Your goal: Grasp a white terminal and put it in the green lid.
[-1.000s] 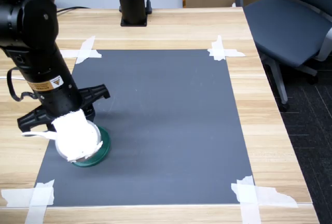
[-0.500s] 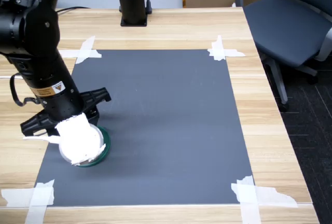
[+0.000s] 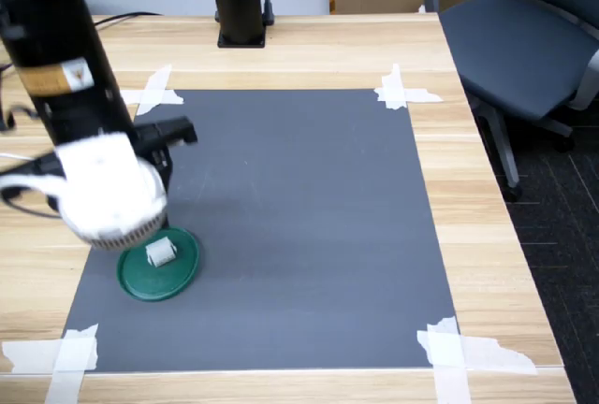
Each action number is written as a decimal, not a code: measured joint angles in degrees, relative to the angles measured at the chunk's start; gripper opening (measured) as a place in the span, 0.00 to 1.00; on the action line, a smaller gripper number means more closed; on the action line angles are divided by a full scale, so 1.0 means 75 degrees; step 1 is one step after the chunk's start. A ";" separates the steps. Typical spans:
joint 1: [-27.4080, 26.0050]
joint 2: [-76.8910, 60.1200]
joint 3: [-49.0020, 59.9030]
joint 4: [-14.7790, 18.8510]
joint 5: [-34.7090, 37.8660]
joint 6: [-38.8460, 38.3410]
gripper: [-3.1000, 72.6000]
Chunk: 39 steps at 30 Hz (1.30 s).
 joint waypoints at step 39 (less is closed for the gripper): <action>0.0000 -1.1189 0.8708 0.2578 -0.2765 0.0602 0.00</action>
